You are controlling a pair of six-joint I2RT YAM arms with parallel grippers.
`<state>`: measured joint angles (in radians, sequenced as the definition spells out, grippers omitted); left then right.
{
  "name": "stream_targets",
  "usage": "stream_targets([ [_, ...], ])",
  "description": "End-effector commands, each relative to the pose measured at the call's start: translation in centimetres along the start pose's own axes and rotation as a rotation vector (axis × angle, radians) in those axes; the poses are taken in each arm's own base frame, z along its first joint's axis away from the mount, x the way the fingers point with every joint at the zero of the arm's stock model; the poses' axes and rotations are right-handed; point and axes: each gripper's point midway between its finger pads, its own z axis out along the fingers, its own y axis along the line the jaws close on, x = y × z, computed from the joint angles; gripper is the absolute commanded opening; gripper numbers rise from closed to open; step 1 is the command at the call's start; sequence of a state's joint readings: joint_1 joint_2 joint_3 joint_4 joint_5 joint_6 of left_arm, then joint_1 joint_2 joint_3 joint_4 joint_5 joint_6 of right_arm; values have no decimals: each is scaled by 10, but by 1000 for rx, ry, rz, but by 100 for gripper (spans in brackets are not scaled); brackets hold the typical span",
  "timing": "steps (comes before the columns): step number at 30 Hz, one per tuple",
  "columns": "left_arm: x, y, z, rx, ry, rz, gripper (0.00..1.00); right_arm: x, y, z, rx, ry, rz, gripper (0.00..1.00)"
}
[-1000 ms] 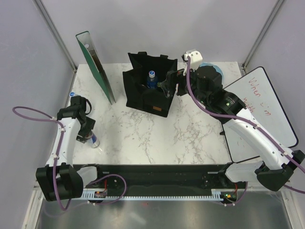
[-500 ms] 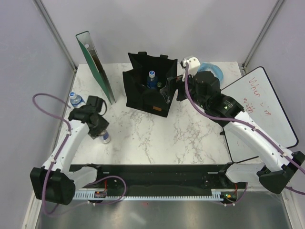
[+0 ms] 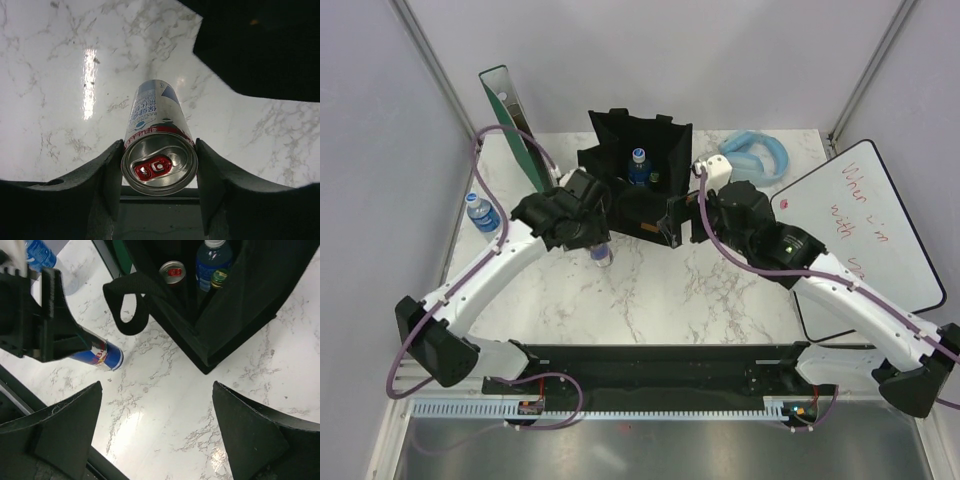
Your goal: Place the beverage into the canvas bag
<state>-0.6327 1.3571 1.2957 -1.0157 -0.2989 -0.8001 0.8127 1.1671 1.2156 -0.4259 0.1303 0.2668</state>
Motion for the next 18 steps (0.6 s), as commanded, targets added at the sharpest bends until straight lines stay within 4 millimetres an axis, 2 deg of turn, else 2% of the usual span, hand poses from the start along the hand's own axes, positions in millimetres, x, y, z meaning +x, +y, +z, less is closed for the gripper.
stream_targets([
  [1, -88, -23, -95, 177, -308, 54, 2, -43, -15, -23, 102, -145, 62, 98],
  [2, -93, -19, -108, 176, -329, 55, 2, -53, -19, -27, 137, -169, 86, 98],
  [3, -101, -19, -119, 190, -359, 60, 2, -56, -33, -23, 224, -185, 121, 98],
  [4, -114, -24, -140, 231, -408, 44, 2, -59, -39, -21, 263, -194, 143, 98],
  [5, -122, -29, -152, 267, -439, 46, 2, -66, -41, -19, 286, -215, 181, 96],
  [6, -130, -32, -162, 291, -468, 45, 2, -63, -46, -6, 319, -198, 195, 95],
  [7, -141, -37, -180, 331, -515, 36, 2, -66, -49, -1, 327, -199, 212, 94],
  [8, -151, -42, -188, 347, -551, 44, 2, -75, -46, 2, 315, -209, 227, 92],
  [9, -162, -45, -204, 376, -595, 34, 2, -73, -47, 15, 326, -194, 238, 90],
  [10, -168, -48, -211, 389, -618, 33, 2, -84, -47, 17, 332, -215, 249, 89],
  [13, -188, -62, -231, 443, -683, 37, 2, -87, -56, 38, 374, -212, 249, 74],
  [14, -191, -66, -235, 461, -692, 47, 2, -85, -59, 44, 377, -202, 254, 64],
  [16, -203, -78, -240, 488, -723, 53, 2, -77, -61, 62, 364, -164, 256, 57],
  [18, -213, -90, -235, 489, -749, 71, 2, -68, -61, 74, 362, -134, 247, 53],
])
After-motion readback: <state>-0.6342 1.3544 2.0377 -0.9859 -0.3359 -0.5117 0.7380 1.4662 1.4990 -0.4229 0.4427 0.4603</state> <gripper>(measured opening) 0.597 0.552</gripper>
